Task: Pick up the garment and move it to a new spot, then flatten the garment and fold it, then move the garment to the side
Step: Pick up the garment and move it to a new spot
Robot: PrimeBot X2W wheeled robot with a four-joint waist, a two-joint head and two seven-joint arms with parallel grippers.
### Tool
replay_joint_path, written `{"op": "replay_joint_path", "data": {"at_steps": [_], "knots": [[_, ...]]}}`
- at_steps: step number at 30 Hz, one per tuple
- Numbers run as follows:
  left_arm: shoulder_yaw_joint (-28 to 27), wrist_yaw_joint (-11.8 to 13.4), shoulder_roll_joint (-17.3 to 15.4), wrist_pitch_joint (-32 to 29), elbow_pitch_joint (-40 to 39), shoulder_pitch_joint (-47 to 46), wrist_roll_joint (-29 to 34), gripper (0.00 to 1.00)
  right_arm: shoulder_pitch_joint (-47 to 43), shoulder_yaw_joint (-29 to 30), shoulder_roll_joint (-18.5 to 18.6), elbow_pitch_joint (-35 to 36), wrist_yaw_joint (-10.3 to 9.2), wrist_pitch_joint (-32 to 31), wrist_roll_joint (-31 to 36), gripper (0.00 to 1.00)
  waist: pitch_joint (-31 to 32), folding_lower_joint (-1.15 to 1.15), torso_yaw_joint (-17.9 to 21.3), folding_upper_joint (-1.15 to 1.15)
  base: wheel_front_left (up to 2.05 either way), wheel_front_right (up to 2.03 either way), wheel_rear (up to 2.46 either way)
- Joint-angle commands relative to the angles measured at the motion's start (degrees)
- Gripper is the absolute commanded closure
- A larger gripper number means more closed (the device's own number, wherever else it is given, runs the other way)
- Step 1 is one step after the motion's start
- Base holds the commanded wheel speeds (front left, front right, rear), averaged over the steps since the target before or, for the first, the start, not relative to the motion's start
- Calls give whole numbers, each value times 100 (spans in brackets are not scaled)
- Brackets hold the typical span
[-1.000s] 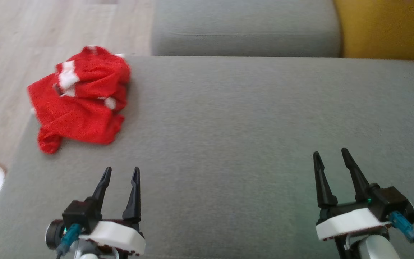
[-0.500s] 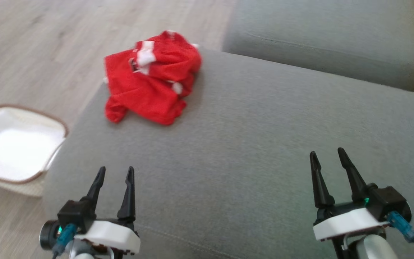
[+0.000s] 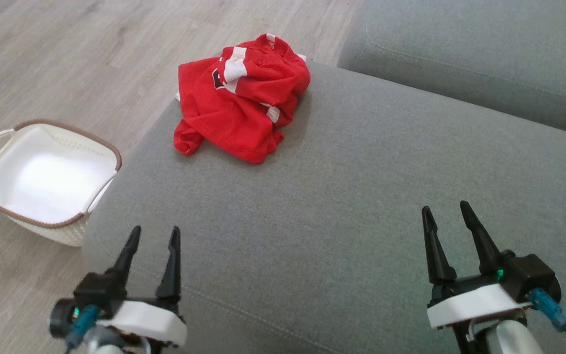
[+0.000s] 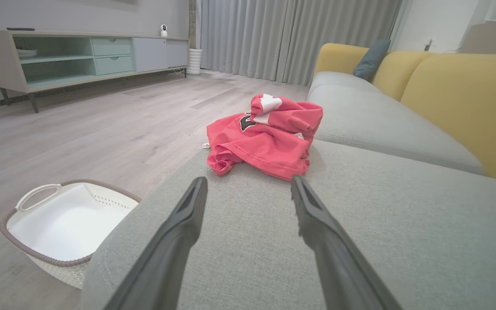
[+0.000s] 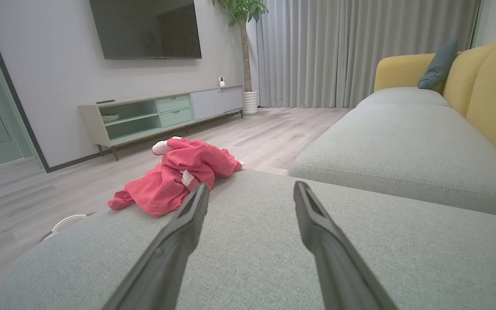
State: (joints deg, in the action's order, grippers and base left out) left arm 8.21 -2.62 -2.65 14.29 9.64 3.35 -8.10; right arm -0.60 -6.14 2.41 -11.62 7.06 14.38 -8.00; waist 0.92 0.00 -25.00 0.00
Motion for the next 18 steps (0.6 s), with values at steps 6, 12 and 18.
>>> {"op": "replay_joint_path", "data": {"at_steps": [6, 12, 18], "knots": [[-518, -106, -498, 71, -146, -891, 205, 0, 286, -125, 47, 294, 43, 62, 57, 0, -221, 0, 115, 0, 0, 0, 0], [-556, -285, -1087, -161, 456, -2222, 282, 0, 412, -133, 47, 353, 43, 62, 316, 0, -712, 0, 404, 0, 0, 0, 0], [-336, -442, -1533, -966, 1392, -3597, 79, 0, 636, -70, 47, 485, 43, 62, 710, 0, -1426, 0, 753, 0, 0, 0, 0]]}}
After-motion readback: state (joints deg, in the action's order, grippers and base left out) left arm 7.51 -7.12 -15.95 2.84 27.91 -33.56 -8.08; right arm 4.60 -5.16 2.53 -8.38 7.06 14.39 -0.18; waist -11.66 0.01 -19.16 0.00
